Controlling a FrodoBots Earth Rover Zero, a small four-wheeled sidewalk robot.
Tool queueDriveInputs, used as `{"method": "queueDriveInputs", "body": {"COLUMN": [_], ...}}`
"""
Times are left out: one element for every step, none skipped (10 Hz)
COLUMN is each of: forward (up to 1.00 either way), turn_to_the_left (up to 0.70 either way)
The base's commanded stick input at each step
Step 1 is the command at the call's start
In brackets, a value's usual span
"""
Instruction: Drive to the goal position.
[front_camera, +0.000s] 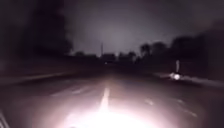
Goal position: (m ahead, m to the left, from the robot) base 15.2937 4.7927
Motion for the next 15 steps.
{"method": "queueDriveInputs", "body": {"forward": [0.7, 0.7, 0.7, 0.7, 0.7, 0.7, 0.7, 0.7, 0.7, 0.7, 0.7, 0.7, 0.7, 0.7, 0.7], "turn_to_the_left": [-0.35, -0.35, -0.35, -0.35, -0.35, -0.35, -0.18, 0.0, 0.0, 0.0, 0.0, 0.0, 0.0, 0.0, 0.0]}}
